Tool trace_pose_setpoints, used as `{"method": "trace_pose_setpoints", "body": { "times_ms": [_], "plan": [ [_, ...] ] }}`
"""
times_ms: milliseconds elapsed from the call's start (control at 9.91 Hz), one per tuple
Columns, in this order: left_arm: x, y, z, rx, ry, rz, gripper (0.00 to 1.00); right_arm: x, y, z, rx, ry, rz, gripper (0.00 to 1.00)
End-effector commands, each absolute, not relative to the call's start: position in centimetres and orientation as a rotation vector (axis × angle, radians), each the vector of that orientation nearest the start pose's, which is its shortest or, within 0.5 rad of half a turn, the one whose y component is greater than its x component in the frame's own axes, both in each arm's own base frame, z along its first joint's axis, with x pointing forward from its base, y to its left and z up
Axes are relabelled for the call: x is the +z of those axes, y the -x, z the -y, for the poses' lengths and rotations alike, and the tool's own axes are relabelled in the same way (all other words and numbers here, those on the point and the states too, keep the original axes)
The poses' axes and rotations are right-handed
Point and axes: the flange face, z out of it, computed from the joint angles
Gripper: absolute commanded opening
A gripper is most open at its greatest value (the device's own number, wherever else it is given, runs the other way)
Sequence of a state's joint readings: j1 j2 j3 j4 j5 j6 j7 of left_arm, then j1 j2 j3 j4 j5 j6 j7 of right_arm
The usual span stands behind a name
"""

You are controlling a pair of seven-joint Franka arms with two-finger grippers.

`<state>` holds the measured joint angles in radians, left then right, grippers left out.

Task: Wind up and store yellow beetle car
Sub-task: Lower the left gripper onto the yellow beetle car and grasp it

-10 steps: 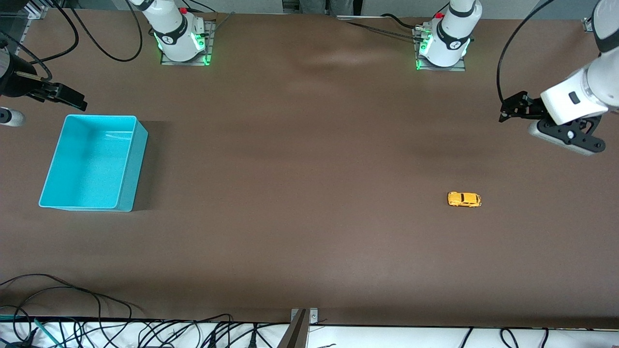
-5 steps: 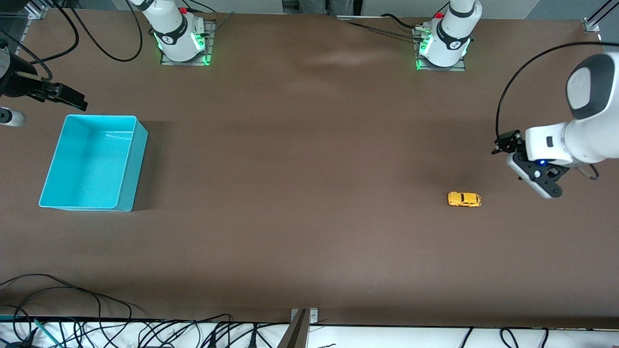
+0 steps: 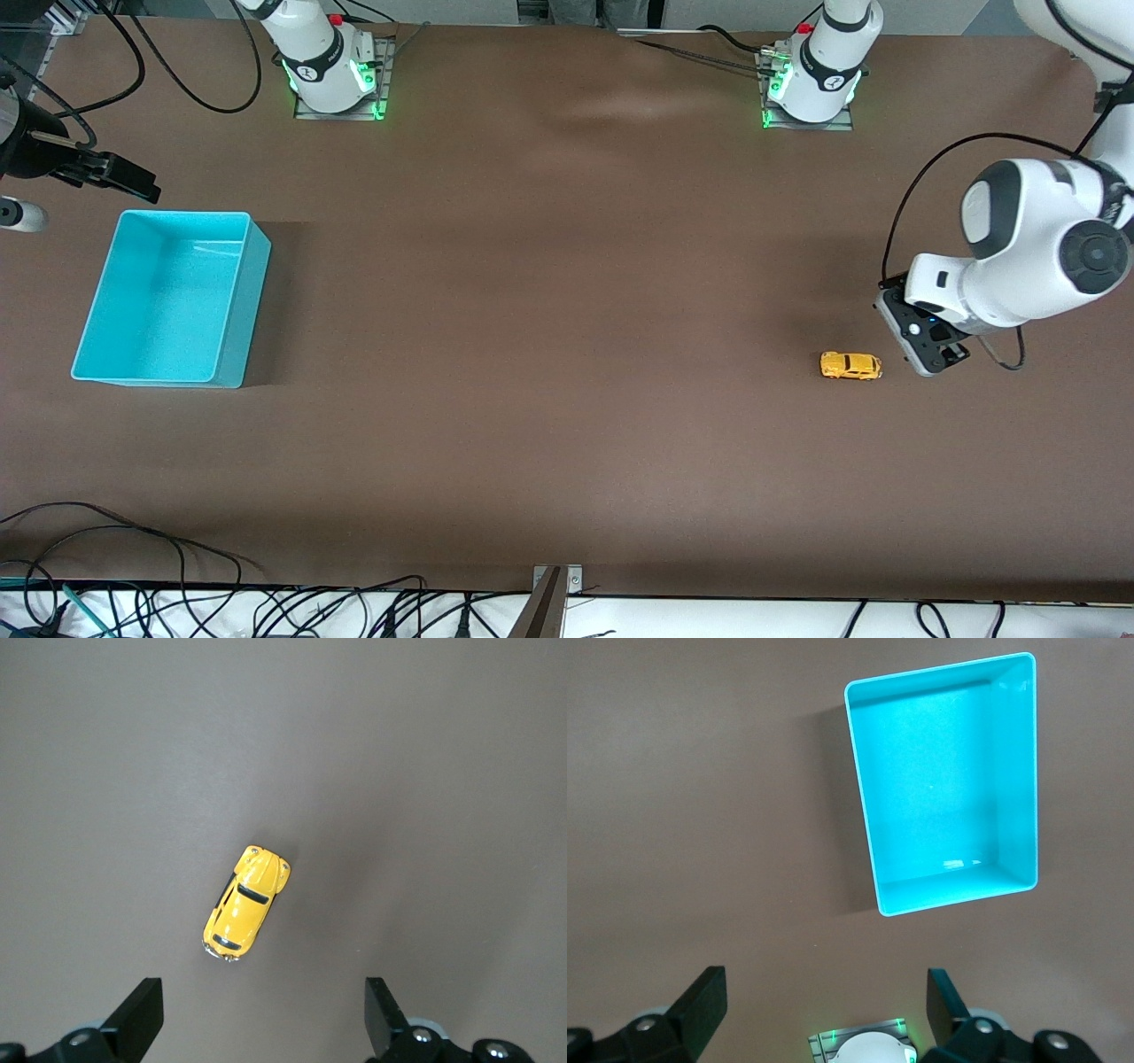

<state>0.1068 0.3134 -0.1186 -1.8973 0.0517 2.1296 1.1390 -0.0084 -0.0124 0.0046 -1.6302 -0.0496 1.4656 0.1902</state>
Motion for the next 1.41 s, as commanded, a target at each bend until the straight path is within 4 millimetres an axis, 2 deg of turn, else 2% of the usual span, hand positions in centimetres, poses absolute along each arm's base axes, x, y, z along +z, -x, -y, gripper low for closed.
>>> {"method": "trace_pose_setpoints", "body": {
  "times_ms": [0, 101, 404, 606, 908, 1211, 1312],
  "plan": [
    [28.6, -61.1, 0.7, 0.173, 2.434, -1.971, 1.00, 60.0, -53.4, 0.7, 0.241, 3.165, -0.307, 1.00],
    [26.1, -61.3, 0.8, 0.193, 2.364, -2.031, 1.00, 59.9, -53.4, 0.7, 0.243, 3.167, -0.307, 1.00],
    [21.5, -61.6, 0.1, 0.148, 2.217, -2.194, 1.00, 59.9, -53.4, 0.7, 0.243, 3.165, -0.307, 1.00],
    [19.9, -62.0, -1.2, 0.087, 2.122, -2.271, 1.00, 59.9, -53.4, 0.7, 0.243, 3.165, -0.307, 1.00],
    [18.6, -62.0, -1.1, 0.081, 2.124, -2.276, 1.00, 59.9, -53.5, 0.7, 0.246, 3.167, -0.307, 1.00],
    [18.4, -62.1, -1.0, 0.071, 2.141, -2.271, 0.50, 59.9, -53.5, 0.7, 0.246, 3.165, -0.307, 1.00],
    [18.6, -62.1, -0.9, 0.072, 2.142, -2.272, 0.29, 59.9, -53.4, 0.7, 0.243, 3.165, -0.307, 1.00]
  ]
}}
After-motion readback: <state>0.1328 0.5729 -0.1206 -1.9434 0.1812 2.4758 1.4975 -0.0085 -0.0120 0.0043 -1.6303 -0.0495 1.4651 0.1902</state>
